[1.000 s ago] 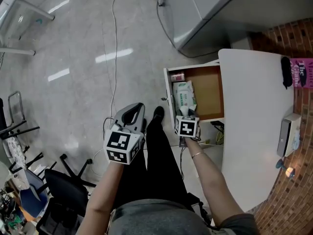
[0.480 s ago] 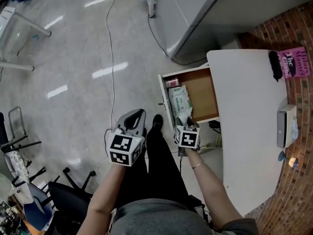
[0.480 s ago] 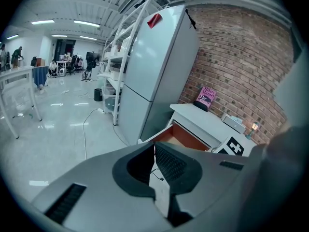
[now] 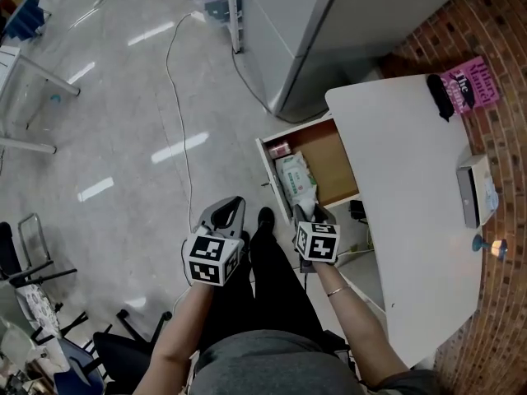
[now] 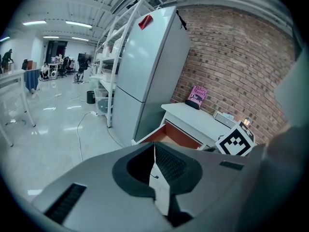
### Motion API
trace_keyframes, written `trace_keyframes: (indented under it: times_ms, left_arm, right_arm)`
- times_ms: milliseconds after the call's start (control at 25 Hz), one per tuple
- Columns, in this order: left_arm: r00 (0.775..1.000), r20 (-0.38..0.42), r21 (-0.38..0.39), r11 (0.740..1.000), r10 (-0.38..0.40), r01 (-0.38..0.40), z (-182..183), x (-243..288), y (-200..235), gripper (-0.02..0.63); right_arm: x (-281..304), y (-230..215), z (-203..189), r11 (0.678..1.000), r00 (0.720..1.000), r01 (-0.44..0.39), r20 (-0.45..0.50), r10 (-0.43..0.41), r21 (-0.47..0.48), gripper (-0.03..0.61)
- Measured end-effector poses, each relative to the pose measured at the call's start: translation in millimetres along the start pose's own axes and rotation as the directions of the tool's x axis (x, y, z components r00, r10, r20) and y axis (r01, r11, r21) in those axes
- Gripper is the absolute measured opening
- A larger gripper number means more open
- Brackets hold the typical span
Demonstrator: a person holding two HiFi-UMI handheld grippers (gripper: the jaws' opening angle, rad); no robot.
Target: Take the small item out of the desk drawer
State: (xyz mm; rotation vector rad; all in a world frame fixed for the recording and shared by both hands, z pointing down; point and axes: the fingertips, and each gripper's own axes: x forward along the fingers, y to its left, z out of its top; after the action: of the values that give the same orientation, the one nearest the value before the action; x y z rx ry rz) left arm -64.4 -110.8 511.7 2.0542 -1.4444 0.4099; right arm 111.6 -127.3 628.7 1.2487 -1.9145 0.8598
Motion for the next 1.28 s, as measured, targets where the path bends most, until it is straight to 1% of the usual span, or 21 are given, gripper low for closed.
trace_keyframes:
  times_ms: [280,560,760,1000,1280]
  left_arm:
    - [1.000,0.014,0.035,0.999,-0.024,0.023,3.6,-7.3,-7.9,0.025]
    - [0.999,0.030,0.068,0.997,-0.044,0.042,8.5,-14.0,-9.8,0.025]
    - [0.997,0.045,0.092,0.994,-0.059,0.055,15.2,-17.2,-10.0,0.025]
    - [0.993,0.070,0.116,0.989,-0.099,0.091,28.7,-20.0,-17.3,0.025]
    - [0.987,0.082,0.146,0.981,-0.140,0.127,35.7,-23.8,-22.8,0.025]
  right_arm:
    - [-33.1,1.3,15.9,0.998,0.995,0.001,0.099,-0.007,0.062,0.186]
    - [-63.5,4.7,32.3,0.994,0.981,-0.002,0.191,-0.018,0.106,0.186]
    - [-85.8,7.5,44.4,0.993,0.967,0.003,0.254,-0.034,0.121,0.186]
    - [-111.8,7.4,57.7,0.984,0.945,0.001,0.322,-0.060,0.179,0.186]
    - [-139.7,15.6,64.3,0.980,0.918,-0.002,0.388,-0.078,0.201,0.186]
